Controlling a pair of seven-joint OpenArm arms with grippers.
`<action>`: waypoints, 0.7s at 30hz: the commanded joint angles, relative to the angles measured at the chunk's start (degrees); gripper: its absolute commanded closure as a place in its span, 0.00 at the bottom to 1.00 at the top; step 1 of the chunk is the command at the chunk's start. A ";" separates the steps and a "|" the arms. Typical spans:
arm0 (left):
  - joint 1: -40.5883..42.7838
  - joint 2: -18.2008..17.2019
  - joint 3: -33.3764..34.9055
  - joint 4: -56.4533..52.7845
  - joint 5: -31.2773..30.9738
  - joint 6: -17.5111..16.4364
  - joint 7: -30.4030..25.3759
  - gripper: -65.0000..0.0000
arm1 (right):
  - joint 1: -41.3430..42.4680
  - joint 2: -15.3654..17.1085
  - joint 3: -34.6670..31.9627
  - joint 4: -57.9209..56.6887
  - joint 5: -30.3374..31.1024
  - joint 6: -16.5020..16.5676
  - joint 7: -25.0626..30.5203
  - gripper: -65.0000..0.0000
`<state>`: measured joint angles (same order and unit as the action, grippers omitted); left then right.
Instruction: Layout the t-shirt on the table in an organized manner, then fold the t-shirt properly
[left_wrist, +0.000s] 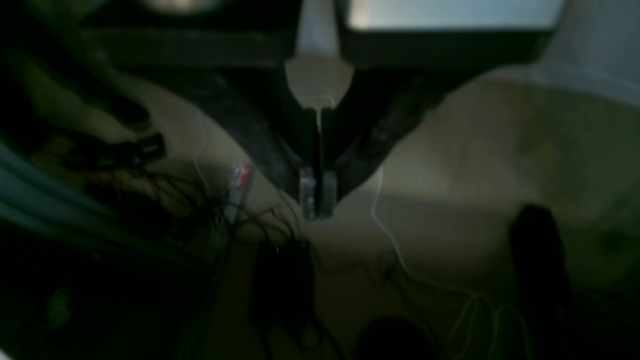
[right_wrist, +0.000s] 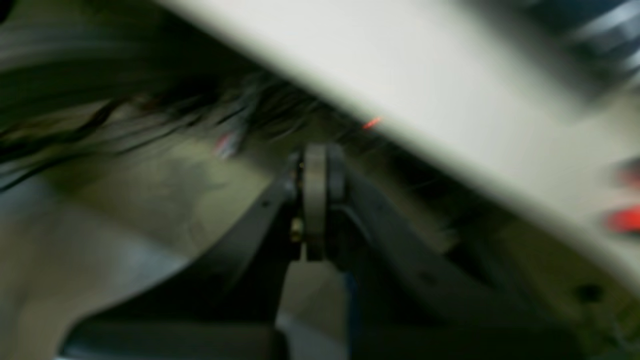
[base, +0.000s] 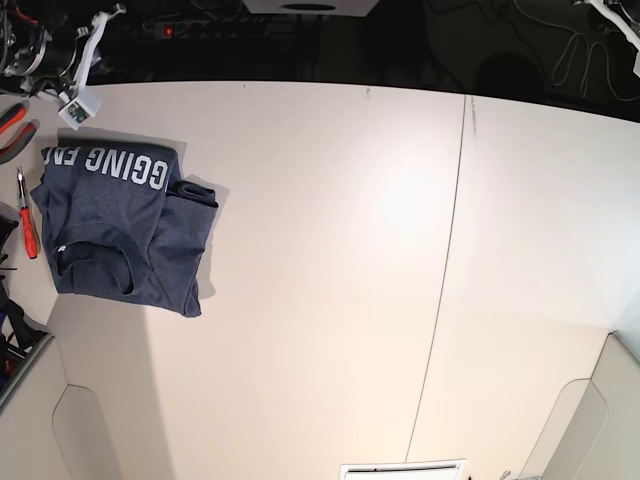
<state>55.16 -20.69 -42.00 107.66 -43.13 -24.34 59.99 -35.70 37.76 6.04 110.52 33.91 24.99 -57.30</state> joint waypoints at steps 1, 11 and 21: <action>2.86 -1.70 -0.70 -0.44 -1.20 0.28 -0.20 1.00 | -2.45 0.72 0.33 0.87 1.70 0.33 0.50 1.00; 7.87 -5.03 13.79 -18.36 -1.42 0.26 -23.67 1.00 | -11.65 0.48 -6.97 -16.70 -0.55 0.33 20.48 1.00; -13.77 0.24 41.83 -47.01 17.79 0.31 -43.93 1.00 | 8.24 -7.34 -29.07 -56.35 -2.10 0.31 33.55 1.00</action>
<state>40.03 -20.53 -0.16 60.29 -24.97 -23.68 16.27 -26.81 29.61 -23.22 53.67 31.86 25.43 -23.59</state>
